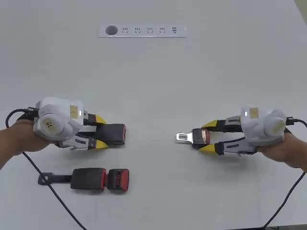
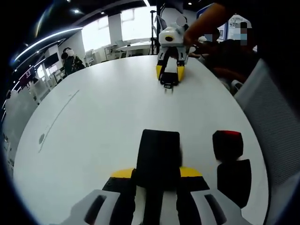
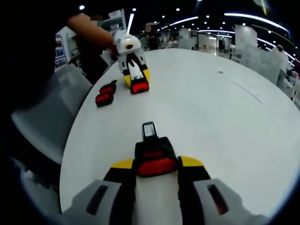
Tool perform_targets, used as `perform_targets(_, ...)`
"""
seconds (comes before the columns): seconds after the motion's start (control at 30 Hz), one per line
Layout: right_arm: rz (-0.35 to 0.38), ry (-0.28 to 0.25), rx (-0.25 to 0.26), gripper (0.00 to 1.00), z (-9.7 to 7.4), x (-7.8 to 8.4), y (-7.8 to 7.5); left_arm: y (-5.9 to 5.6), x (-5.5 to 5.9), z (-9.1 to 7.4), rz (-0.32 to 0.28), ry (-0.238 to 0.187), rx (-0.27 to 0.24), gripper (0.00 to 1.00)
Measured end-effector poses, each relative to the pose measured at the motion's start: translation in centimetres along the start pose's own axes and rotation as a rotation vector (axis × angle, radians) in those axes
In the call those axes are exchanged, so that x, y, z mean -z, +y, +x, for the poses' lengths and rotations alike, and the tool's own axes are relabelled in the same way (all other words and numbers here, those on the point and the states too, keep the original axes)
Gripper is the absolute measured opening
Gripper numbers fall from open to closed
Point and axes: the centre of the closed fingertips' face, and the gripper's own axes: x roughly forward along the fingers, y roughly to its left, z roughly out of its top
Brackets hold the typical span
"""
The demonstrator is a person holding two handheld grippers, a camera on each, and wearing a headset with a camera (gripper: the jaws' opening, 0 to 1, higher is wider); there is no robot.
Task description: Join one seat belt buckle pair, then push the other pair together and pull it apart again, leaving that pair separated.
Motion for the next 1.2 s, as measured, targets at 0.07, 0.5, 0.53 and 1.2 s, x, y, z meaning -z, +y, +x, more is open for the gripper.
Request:
perform_targets(0.07,0.002,-0.006,0.003,0.35,0.0,0.0,0.0,0.0,0.0,0.1,-0.001,0.001,0.003,0.34)
perform_targets(0.5,0.018,-0.049,-0.003,0.35,1.5,-1.2,0.1,0.2,0.1,0.4,-0.016,0.016,0.013,0.35)
perform_targets(0.53,0.017,-0.054,-0.003,0.35,1.8,-1.4,0.2,0.2,0.1,0.4,-0.015,0.018,0.014,0.35)
perform_targets(1.2,0.027,-0.107,-0.028,0.35,6.2,-4.8,1.2,0.3,0.1,0.6,-0.021,0.035,0.024,0.35)
